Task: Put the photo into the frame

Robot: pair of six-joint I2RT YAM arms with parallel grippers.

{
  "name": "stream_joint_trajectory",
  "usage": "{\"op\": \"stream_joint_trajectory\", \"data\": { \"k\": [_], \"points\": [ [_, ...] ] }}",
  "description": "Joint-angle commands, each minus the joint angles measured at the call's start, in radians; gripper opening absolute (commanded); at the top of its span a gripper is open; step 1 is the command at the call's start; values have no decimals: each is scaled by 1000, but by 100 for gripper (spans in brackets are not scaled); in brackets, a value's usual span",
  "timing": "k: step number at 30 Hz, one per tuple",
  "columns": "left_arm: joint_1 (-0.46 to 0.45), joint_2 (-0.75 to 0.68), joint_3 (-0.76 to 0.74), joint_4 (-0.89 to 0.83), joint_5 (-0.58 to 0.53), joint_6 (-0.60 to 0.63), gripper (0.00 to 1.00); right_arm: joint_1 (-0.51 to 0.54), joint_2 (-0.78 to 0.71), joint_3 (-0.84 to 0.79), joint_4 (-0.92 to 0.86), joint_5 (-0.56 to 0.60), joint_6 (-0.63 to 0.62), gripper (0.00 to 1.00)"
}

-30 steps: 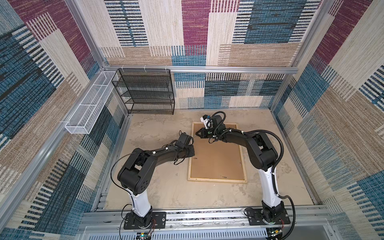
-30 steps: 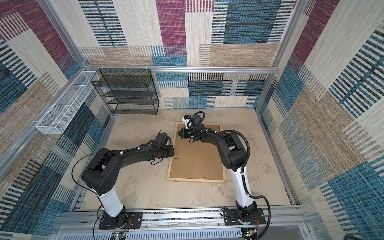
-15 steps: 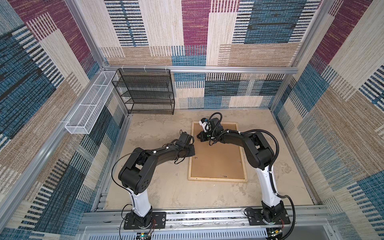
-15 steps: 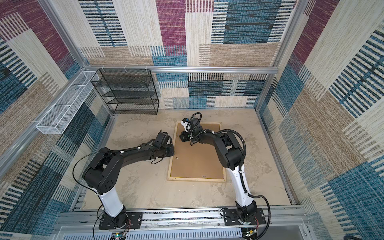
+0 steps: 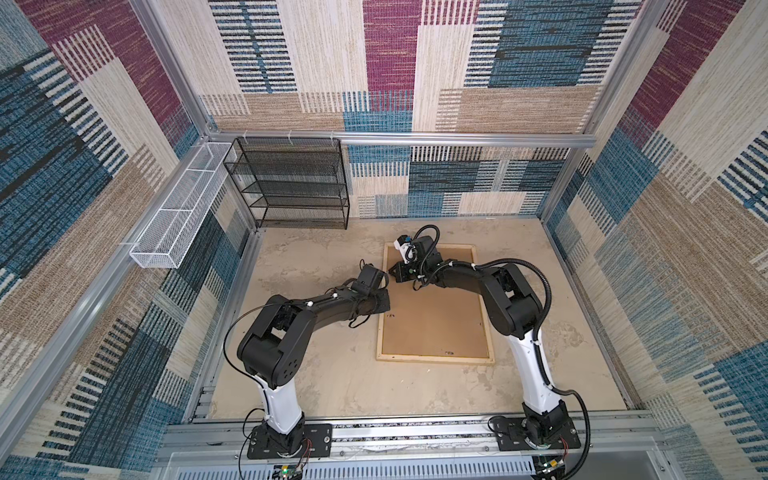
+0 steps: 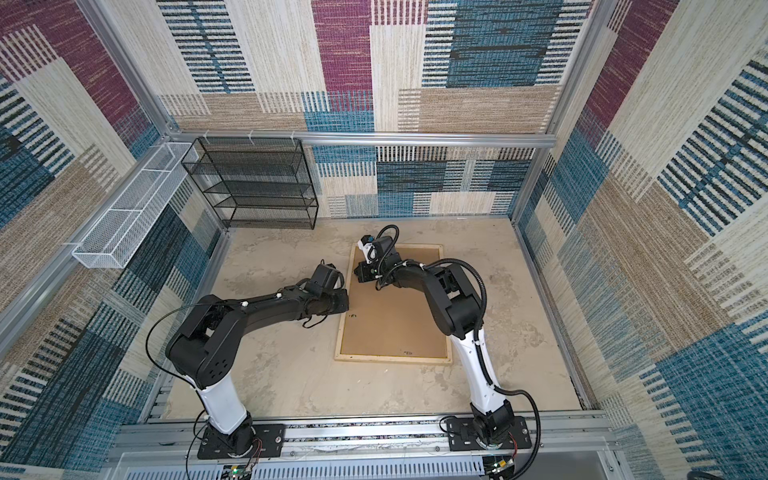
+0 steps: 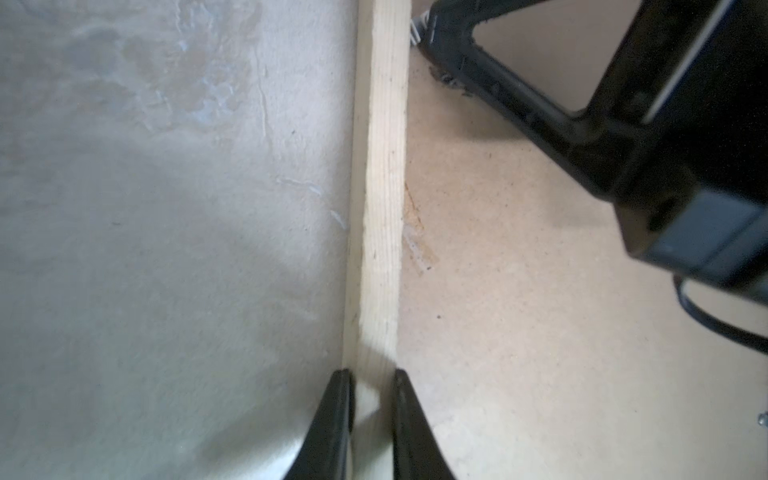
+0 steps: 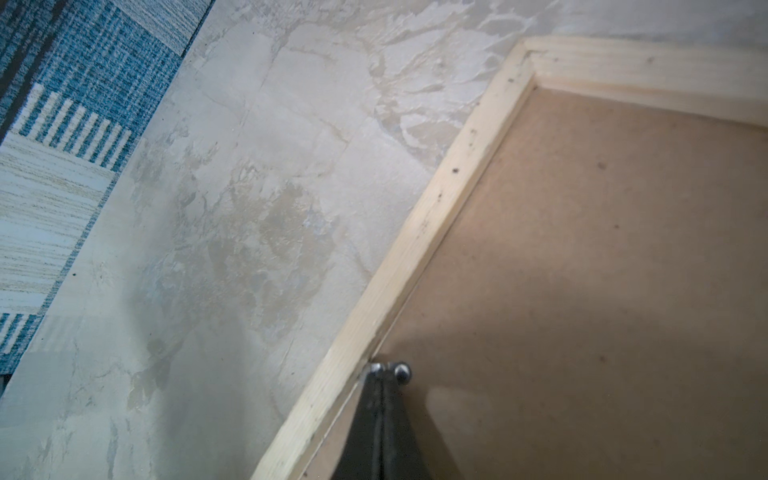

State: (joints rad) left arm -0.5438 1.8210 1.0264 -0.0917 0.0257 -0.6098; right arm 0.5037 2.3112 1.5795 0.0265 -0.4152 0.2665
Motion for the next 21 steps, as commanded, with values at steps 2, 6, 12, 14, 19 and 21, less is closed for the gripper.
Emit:
{"op": "stream_joint_trajectory", "data": {
  "k": [2,6,12,14,19,21],
  "points": [
    [-5,15,4,-22,12,-30,10,2,25,4,-56,80,51,0],
    [-8,21,10,-23,19,-31,9,3,34,1,-47,80,76,0],
    [-16,27,18,-23,20,-30,8,4,36,-3,-33,92,110,0],
    [-16,31,18,-23,22,-29,8,4,40,-3,-27,92,128,0],
    [-16,40,11,-8,34,-30,7,6,47,-15,8,63,194,0],
    [-16,43,8,3,44,-31,7,7,50,-18,12,63,216,0]
  ]
}}
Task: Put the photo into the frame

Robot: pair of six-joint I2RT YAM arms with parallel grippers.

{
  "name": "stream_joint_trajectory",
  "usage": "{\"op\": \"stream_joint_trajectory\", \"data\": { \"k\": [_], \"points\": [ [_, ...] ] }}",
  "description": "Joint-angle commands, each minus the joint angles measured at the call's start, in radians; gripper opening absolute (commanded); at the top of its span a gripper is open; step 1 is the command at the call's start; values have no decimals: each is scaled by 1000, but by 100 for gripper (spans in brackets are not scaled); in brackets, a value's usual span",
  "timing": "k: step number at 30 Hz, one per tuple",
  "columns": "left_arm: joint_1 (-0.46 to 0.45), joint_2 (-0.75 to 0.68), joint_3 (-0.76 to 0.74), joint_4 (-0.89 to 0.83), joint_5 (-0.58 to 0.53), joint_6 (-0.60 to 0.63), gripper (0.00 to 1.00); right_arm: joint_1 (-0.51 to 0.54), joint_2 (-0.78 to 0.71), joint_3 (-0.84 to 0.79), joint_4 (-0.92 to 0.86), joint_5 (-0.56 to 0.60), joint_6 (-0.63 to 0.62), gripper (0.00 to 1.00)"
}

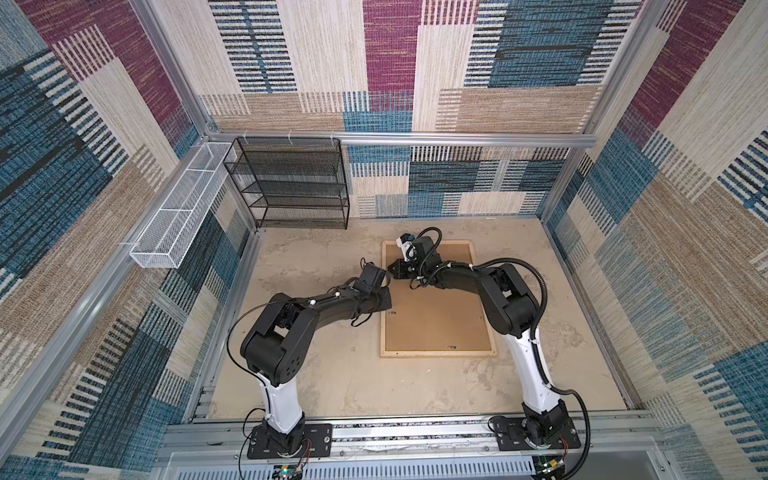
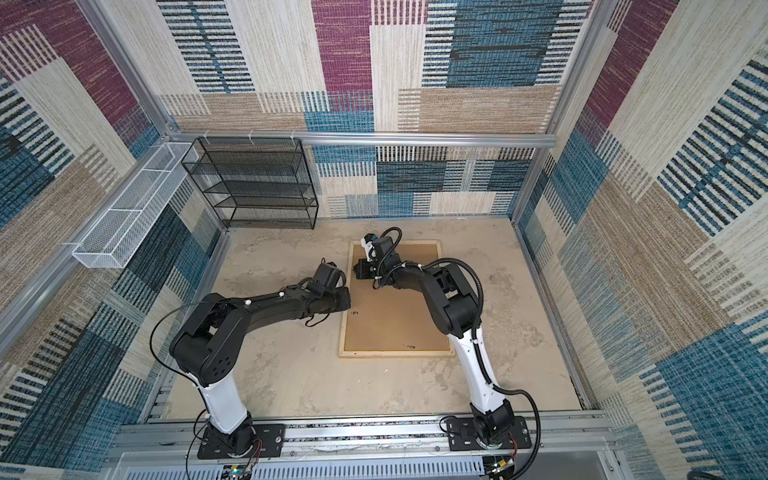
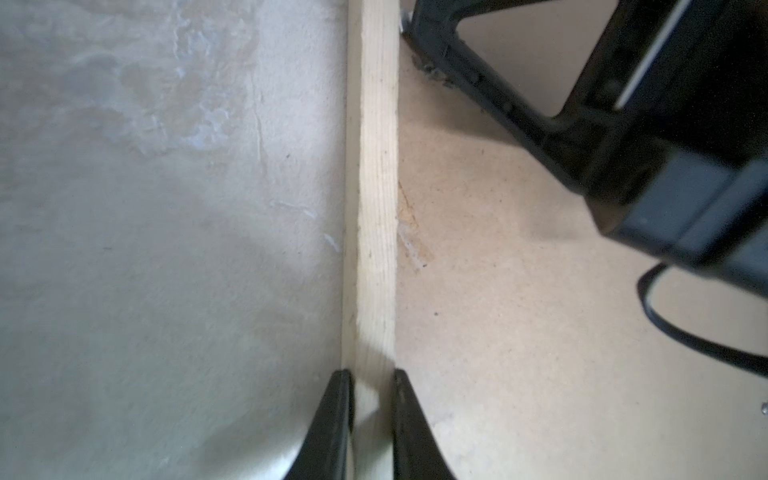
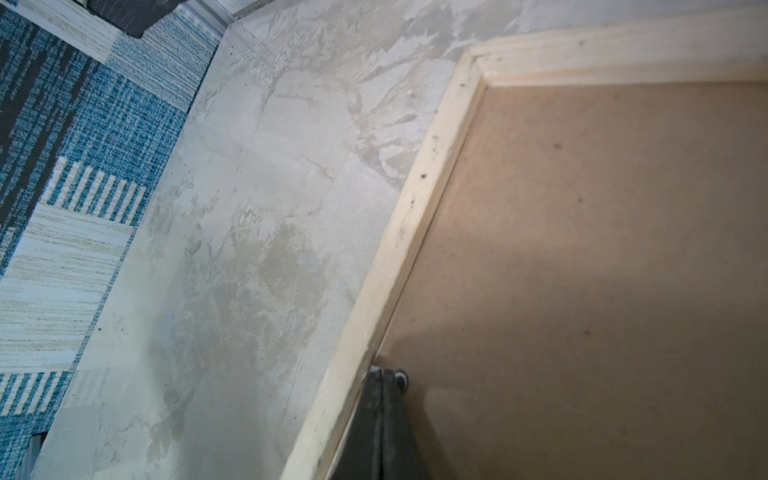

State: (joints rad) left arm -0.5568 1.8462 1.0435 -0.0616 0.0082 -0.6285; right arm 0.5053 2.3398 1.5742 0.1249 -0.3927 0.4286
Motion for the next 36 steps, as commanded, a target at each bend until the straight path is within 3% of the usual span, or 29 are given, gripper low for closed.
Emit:
{"op": "stream_joint_trajectory", "data": {
  "k": [1,10,13,18,20,31,36],
  "points": [
    [-3,19,-12,-21,65,-12,7,7,26,-11,-86,44,66,0],
    [-1,19,-36,2,70,-8,6,7,23,-15,-73,29,78,0],
    [7,21,-31,-1,61,-6,13,7,-19,-44,-60,19,47,0],
    [24,24,-11,-23,50,7,22,7,-98,-85,-99,50,-17,20],
    [32,25,-4,-28,46,13,23,7,-138,-119,-106,66,-34,23],
    [40,-64,4,-61,21,64,35,7,-312,-327,-121,54,-92,25],
    [34,-118,-19,-79,45,52,35,8,-391,-423,-99,21,-89,16]
  ]
}}
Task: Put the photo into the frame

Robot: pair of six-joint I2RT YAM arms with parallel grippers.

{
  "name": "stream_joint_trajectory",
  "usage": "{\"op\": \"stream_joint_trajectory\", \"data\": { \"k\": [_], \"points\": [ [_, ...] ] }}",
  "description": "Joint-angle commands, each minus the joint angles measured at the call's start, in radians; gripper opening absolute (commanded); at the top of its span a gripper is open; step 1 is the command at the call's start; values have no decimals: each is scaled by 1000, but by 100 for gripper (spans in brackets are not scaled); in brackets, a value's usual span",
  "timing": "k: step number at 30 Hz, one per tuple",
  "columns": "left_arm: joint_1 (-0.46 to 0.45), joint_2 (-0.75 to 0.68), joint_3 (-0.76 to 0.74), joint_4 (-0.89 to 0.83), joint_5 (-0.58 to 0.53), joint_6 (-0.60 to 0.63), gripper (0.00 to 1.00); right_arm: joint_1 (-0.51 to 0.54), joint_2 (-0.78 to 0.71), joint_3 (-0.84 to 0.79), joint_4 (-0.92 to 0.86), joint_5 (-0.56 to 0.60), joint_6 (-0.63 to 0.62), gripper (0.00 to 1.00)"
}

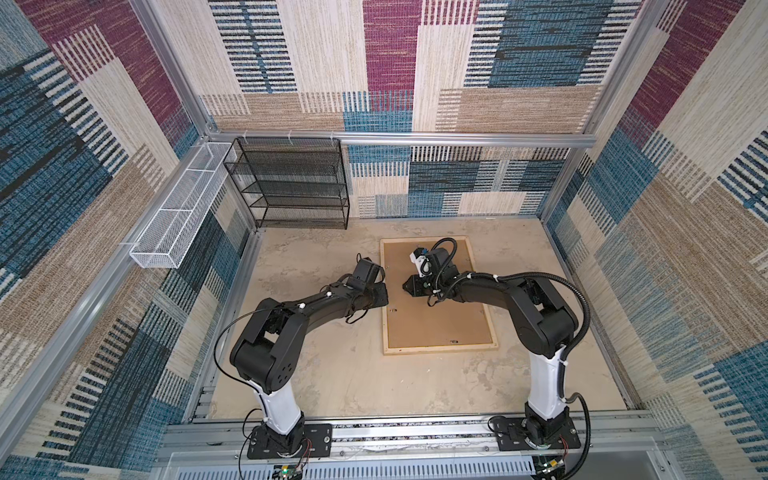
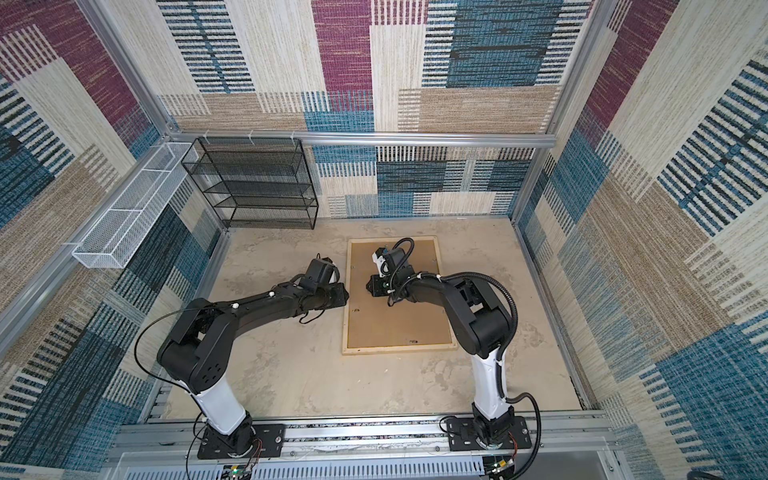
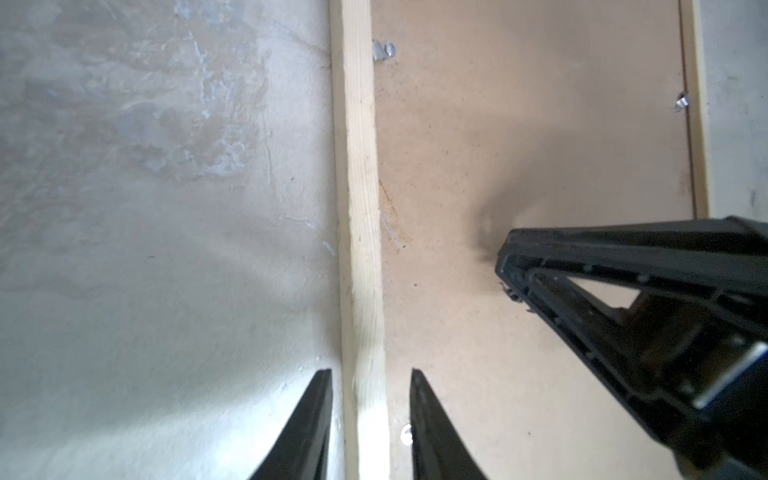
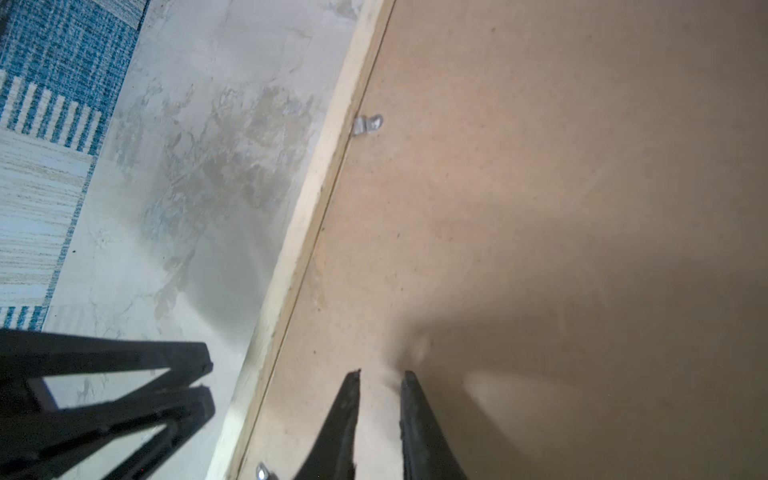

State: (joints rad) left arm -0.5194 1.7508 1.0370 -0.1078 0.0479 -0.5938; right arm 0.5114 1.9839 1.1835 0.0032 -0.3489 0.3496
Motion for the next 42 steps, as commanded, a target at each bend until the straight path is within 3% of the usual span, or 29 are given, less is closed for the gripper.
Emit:
{"op": "stream_joint_trajectory", "data": {
  "k": [1,11,22,34,42],
  "points": [
    [-6,-35,-24,-35,8,11,35,3,-50,-51,31,-28,-8,13],
    [-74,-148,-177,-33,-8,-84,30,61,-139,-172,37,-71,-4,0],
    [-125,-149,-213,-1,-5,-115,25,139,-129,-174,49,-75,26,0],
    [-134,-91,-190,-27,-8,-111,17,144,-91,-173,54,-65,21,0],
    [-134,-91,-173,-82,-27,-91,12,145,-56,-134,13,36,-1,0]
  ]
}}
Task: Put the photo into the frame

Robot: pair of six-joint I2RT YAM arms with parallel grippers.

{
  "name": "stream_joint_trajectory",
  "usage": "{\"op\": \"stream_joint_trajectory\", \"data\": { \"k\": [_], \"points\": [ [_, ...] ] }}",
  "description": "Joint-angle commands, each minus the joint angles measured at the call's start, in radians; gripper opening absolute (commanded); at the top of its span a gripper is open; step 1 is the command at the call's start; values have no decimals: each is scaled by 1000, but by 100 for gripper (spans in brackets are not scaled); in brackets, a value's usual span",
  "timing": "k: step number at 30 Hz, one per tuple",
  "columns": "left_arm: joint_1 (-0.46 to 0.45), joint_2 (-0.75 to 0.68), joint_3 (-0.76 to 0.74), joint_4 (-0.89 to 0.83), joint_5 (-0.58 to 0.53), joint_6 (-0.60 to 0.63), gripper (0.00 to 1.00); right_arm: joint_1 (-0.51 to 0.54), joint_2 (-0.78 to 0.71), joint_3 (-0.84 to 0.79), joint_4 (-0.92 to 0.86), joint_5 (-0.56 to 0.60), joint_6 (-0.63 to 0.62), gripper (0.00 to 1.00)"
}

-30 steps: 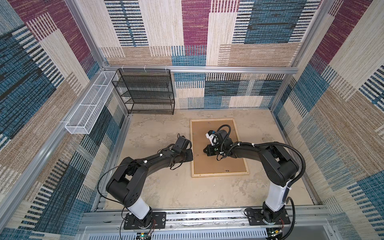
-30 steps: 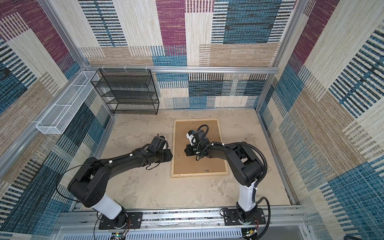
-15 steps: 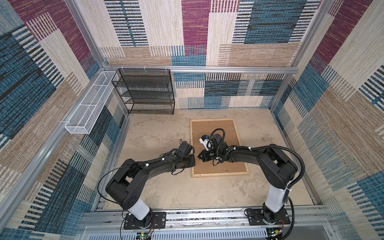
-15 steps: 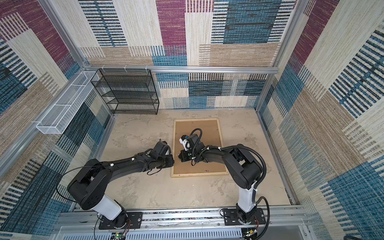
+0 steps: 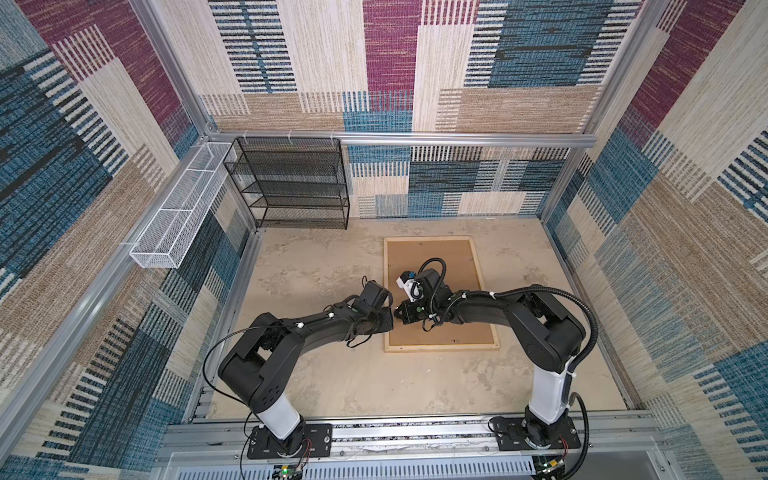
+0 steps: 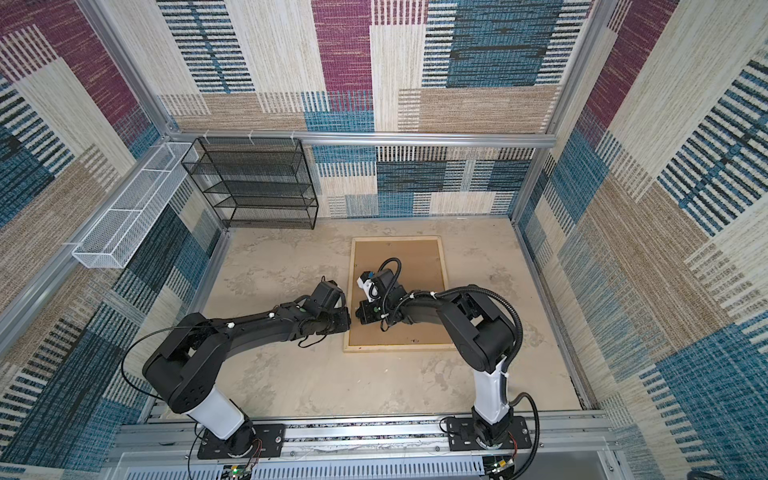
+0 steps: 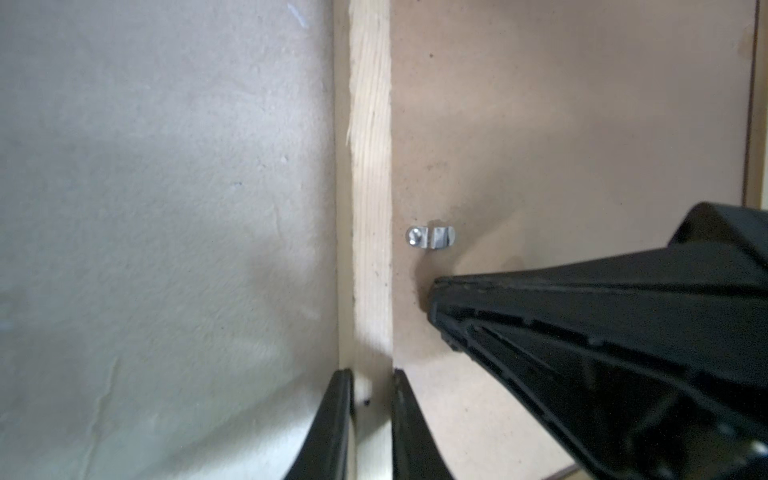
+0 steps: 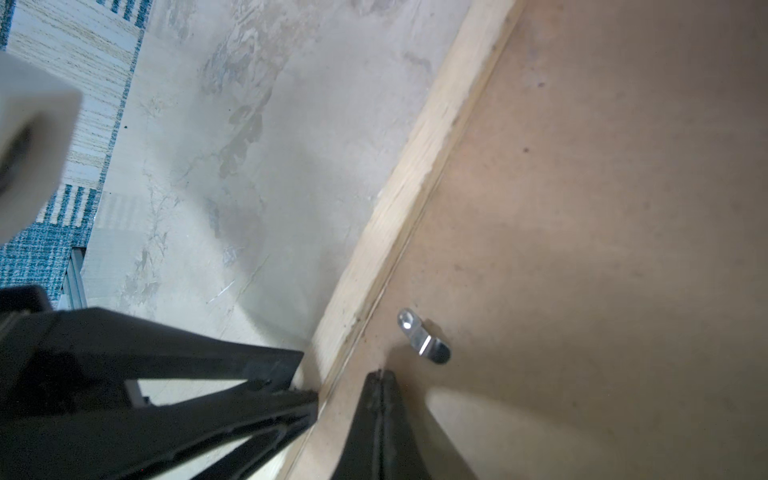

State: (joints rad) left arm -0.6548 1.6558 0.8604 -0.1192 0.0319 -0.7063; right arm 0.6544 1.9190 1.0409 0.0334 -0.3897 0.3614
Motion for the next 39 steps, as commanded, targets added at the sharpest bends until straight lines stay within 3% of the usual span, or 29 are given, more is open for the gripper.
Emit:
{"op": "stream_joint_trajectory", "data": {
  "k": [1,21,39],
  "points": [
    [0,4,4,-74,-11,24,11,2,13,13,-20,87,-19,0],
    [1,19,13,-74,22,42,6,-31,41,56,-49,150,-72,0],
    [1,34,30,-67,37,49,7,-31,78,70,-14,-53,-110,0]
  ]
}}
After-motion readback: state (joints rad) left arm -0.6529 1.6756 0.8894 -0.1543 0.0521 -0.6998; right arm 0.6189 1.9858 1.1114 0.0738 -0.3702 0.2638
